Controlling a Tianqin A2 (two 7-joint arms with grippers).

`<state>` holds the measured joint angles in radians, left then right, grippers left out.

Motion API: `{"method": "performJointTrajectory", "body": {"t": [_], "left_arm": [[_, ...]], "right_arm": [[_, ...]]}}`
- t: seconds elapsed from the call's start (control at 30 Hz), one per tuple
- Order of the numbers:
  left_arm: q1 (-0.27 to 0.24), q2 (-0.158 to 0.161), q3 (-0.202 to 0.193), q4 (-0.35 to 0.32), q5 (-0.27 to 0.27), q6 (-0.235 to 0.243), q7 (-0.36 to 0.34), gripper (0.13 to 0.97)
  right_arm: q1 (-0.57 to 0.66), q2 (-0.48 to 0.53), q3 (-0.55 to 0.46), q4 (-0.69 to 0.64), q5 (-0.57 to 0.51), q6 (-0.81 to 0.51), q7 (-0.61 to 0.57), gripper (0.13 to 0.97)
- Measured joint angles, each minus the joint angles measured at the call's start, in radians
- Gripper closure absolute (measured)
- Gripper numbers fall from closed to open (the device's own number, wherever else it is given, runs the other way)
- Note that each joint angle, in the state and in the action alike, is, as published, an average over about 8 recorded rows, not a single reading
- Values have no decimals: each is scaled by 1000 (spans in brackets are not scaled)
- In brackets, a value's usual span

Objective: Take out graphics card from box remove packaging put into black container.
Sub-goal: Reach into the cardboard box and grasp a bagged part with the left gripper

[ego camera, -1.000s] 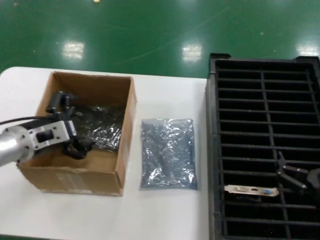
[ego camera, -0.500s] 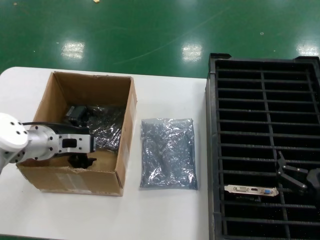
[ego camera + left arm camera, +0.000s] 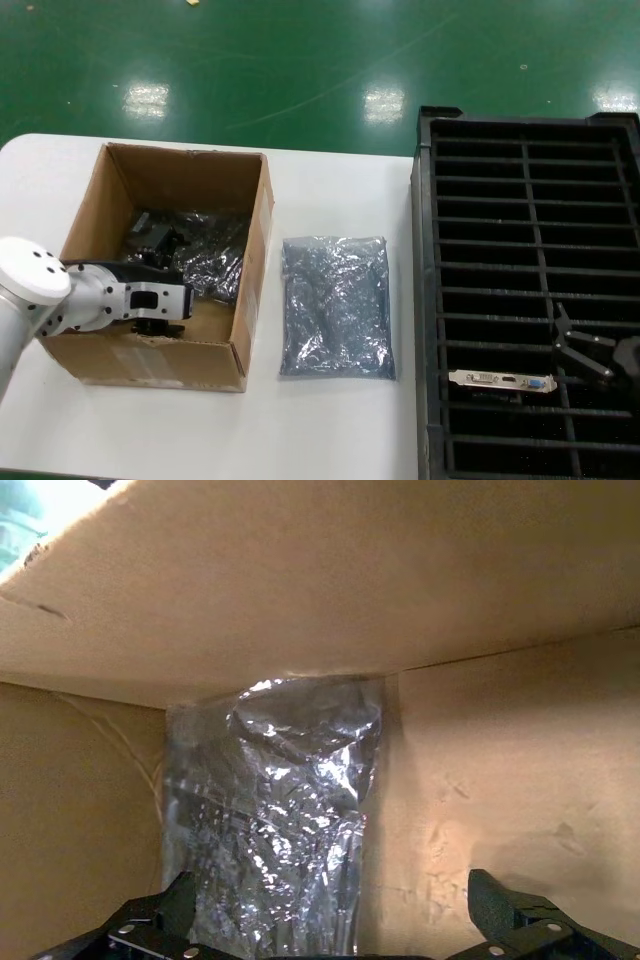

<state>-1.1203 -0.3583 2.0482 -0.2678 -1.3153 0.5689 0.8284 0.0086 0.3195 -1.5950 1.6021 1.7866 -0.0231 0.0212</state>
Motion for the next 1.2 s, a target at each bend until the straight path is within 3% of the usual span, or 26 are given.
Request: {"method": "performJointTrajectory", "body": {"t": [0.27, 0.5, 0.8, 1.2], "left_arm": [[1, 23, -61, 62, -72, -64, 149, 190], [17, 24, -83, 53, -100, -84, 200, 218], [38, 22, -97, 32, -119, -91, 236, 359], [75, 1, -97, -34, -122, -102, 229, 639]], "right_arm": [[0, 0, 0, 0, 0, 0, 0, 129], [0, 0, 0, 0, 0, 0, 0, 129], [0, 0, 0, 0, 0, 0, 0, 129], [0, 0, 0, 0, 0, 0, 0, 129]]}}
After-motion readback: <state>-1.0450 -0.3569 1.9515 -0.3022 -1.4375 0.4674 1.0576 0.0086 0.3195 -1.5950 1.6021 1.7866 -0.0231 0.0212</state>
